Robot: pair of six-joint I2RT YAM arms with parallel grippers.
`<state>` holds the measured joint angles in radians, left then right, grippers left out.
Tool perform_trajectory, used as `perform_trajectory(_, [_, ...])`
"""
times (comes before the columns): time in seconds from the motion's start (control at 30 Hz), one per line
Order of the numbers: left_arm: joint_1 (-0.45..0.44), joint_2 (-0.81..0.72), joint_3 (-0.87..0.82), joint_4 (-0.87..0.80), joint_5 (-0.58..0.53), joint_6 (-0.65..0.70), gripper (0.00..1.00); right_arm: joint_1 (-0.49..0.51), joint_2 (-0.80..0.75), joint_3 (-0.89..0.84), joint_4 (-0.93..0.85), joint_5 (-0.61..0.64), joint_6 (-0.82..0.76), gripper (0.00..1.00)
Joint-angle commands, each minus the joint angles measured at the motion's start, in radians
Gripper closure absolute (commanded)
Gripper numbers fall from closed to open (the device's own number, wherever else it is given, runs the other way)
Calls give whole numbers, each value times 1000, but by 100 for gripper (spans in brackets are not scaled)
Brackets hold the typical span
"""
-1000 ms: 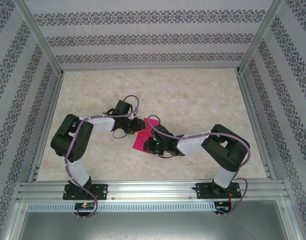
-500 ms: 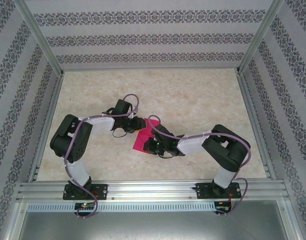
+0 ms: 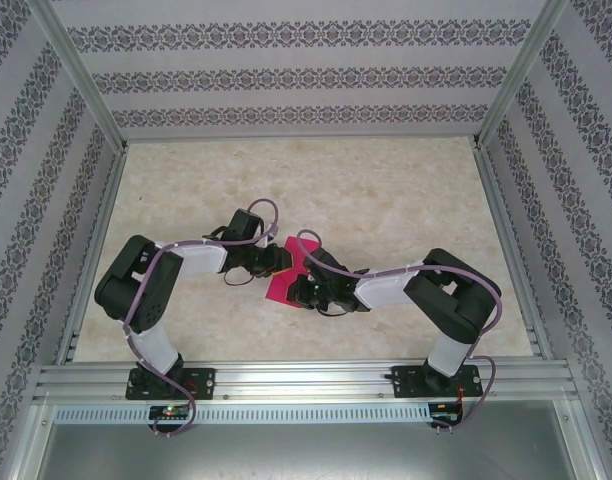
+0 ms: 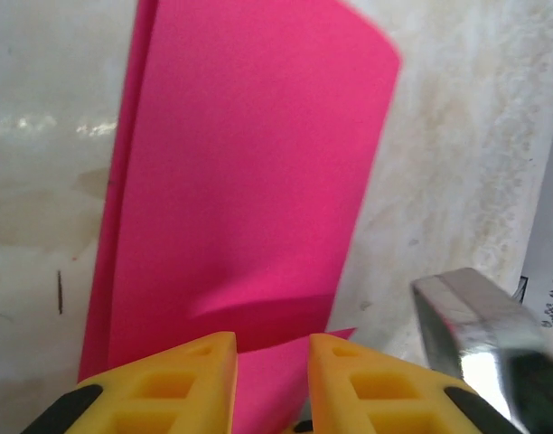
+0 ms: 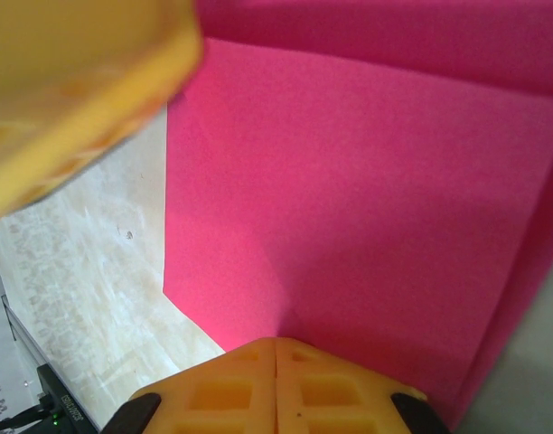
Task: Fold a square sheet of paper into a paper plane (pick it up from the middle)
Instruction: Fold the triangle a second time at the center of the table.
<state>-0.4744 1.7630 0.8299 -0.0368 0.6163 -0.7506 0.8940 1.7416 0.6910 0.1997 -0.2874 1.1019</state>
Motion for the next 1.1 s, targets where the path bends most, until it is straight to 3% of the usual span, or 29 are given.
perform_trajectory(0.0, [-8,47,0,66,-16,-11,73,-4,33,-34,-112,5,-3,92])
perform_trajectory(0.23, [24,50,20,-40,-149,42,74,-4,15,-67,-125,10,-4,94])
perform_trajectory(0.7, [58,48,61,-76,-89,81,72,-6,-55,-59,-160,0,-47,92])
perform_trajectory(0.9, [51,-2,64,-86,-40,69,69,-22,-176,-16,-261,8,-128,84])
perform_trajectory(1.07, [20,-77,60,-107,-53,53,67,-60,-319,-12,-292,55,-159,70])
